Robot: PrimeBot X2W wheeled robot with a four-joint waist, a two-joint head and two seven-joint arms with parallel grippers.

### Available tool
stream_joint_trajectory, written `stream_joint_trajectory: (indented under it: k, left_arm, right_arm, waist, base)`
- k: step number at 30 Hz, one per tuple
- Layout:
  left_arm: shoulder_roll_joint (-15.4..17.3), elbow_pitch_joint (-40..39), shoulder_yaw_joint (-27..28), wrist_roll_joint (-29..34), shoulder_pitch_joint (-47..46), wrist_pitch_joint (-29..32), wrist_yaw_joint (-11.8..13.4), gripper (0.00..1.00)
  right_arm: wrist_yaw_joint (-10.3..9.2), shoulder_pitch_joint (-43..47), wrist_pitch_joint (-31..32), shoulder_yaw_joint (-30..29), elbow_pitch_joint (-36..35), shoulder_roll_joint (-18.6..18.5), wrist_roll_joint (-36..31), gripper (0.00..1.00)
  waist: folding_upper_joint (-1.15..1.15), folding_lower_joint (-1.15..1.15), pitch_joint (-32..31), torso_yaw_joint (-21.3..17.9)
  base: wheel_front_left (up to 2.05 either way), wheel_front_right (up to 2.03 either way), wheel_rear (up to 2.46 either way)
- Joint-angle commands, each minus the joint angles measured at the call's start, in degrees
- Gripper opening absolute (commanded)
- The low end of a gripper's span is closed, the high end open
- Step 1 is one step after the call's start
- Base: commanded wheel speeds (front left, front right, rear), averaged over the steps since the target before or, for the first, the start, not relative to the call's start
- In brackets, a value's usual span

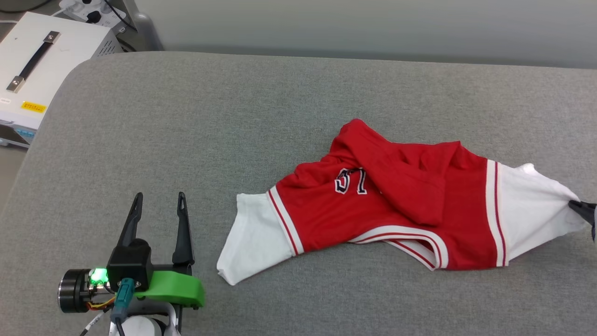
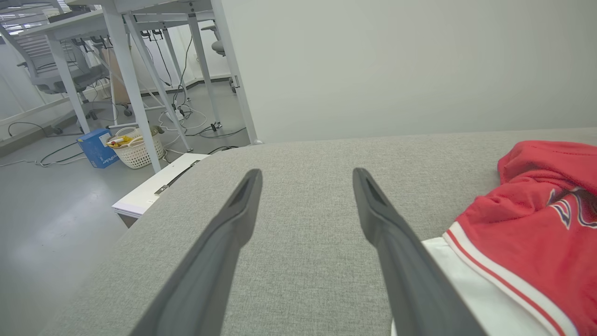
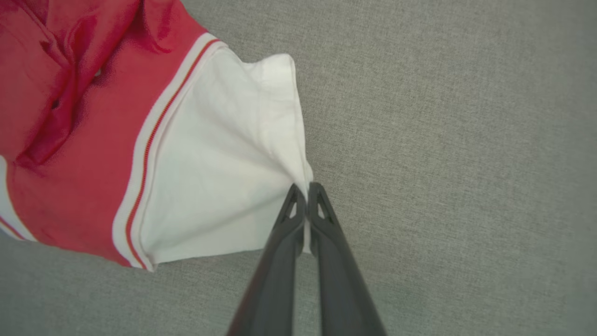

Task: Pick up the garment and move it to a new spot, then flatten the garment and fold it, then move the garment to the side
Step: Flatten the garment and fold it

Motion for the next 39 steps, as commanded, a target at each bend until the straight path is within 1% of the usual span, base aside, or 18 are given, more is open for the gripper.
stream_joint_trajectory:
  k: [1,4,6,8,11,16,17,18,19,20,21,22,23,25,28,32,36,39]
  left_arm:
    - [-0.6,0.2,0.2,0.7,1.2,-0.3,-0.4,1.00]
    - [-0.8,0.4,0.4,1.1,1.3,-0.3,-0.7,1.00]
    - [-1.1,0.5,0.4,1.3,1.3,-0.3,-1.0,1.00]
    - [-1.3,0.7,0.3,1.5,1.1,-0.3,-1.2,1.00]
    - [-1.6,1.0,0.0,1.9,0.5,-0.3,-1.8,1.00]
    - [-1.6,1.7,-0.2,2.3,-0.1,-0.3,-2.4,1.00]
    - [-1.6,1.8,-0.1,2.3,-0.1,-0.3,-2.5,1.00]
    - [-1.5,1.9,-0.1,2.3,-0.1,-0.3,-2.6,1.00]
    - [-1.5,2.0,0.1,2.3,0.0,-0.3,-2.7,1.00]
    - [-1.0,2.2,0.2,2.3,0.0,-0.3,-3.2,1.00]
    - [-0.2,2.2,0.6,2.3,-0.3,-0.3,-4.0,1.00]
    - [0.1,2.2,0.7,2.2,-0.5,-0.3,-4.4,1.00]
    - [1.7,2.1,0.9,2.1,-1.8,-0.3,-6.2,1.00]
    - [2.9,2.2,1.1,2.0,-3.1,-0.3,-7.4,1.00]
    - [4.9,3.1,0.7,2.1,-6.0,-0.3,-9.6,1.00]
    - [7.7,4.0,-0.6,2.0,-10.7,-0.3,-11.7,1.00]
    - [10.1,6.1,-3.3,0.6,-16.1,0.1,-13.1,1.00]
    - [12.4,7.8,-6.9,-1.9,-20.4,3.6,-13.6,1.00]
  right_arm:
    - [-0.05,1.1,0.2,-1.1,-0.2,-0.7,0.6,0.00]
    - [-0.05,2.1,0.8,-3.6,0.4,-1.3,0.8,0.00]
    - [-0.05,2.8,1.2,-5.0,1.8,-0.8,0.5,0.00]
    - [-0.05,3.7,1.9,-5.8,3.9,0.4,-0.1,0.00]
    - [-0.05,4.9,1.8,-6.4,8.3,3.4,-1.0,0.00]
    - [-0.05,5.2,-1.8,-6.7,13.7,7.4,-2.8,0.00]
    - [-0.05,5.1,-3.5,-6.9,14.4,8.0,-3.3,0.15]
    - [-0.05,5.1,-4.7,-6.9,14.8,8.3,-3.7,0.21]
    - [-0.05,5.1,-6.5,-6.8,15.0,8.6,-4.2,0.44]
    - [-0.05,5.1,-12.7,-7.2,15.2,8.4,-6.1,1.00]
    - [-0.05,5.4,-20.7,-8.0,14.3,8.1,-9.5,1.00]
    - [-0.05,5.6,-22.8,-8.4,13.9,8.2,-10.4,1.00]
    - [-0.05,6.2,-30.8,-11.1,12.0,8.9,-14.6,1.00]
    - [-0.05,6.9,-35.0,-13.1,10.1,9.9,-17.6,1.00]
    - [-0.05,8.7,-38.5,-17.0,6.1,12.9,-21.2,1.00]
    - [-0.05,12.3,-40.1,-22.4,-0.5,17.8,-27.6,1.00]
    - [-0.05,17.7,-40.4,-27.2,-8.3,24.2,-33.8,1.00]
    - [-0.05,21.1,-40.0,-29.0,-12.8,27.7,-37.2,1.00]
  waist:
    - [0.00,0.00,0.0,0.1]
    - [0.00,0.00,0.1,0.1]
    - [0.00,0.00,0.3,0.2]
    - [0.00,0.00,0.5,0.4]
    - [0.00,0.00,0.9,1.0]
    - [0.00,0.00,0.8,1.3]
    - [0.00,0.00,0.6,1.2]
    - [0.00,0.00,0.4,1.2]
    - [0.00,0.00,0.1,1.0]
    - [0.00,0.00,-1.0,0.7]
    - [0.00,0.00,-2.1,-0.1]
    - [0.00,0.00,-2.4,-0.3]
    - [0.00,0.00,-3.1,-1.1]
    - [0.00,0.00,-3.4,-1.7]
    - [0.00,0.00,-3.5,-2.4]
    - [0.00,0.00,-3.4,-3.1]
    - [0.00,0.00,-3.0,-3.3]
    - [0.00,0.00,-2.7,-3.4]
  base:
    - [0.00,0.00,0.00]
    - [0.00,0.00,0.00]
    - [0.00,0.00,0.00]
    - [0.00,0.00,0.00]
    - [0.00,0.00,0.00]
    - [0.00,0.00,0.00]
    - [0.00,0.00,0.00]
    - [0.00,0.00,0.00]
    - [0.00,0.00,0.00]
    - [0.00,0.00,0.00]
    - [0.00,0.00,0.00]
    - [0.00,0.00,0.00]
    - [0.00,0.00,0.00]
    - [0.00,0.00,0.00]
    - [0.00,0.00,0.00]
    - [0.00,0.00,0.00]
    - [0.00,0.00,0.00]
    - [0.00,0.00,0.00]
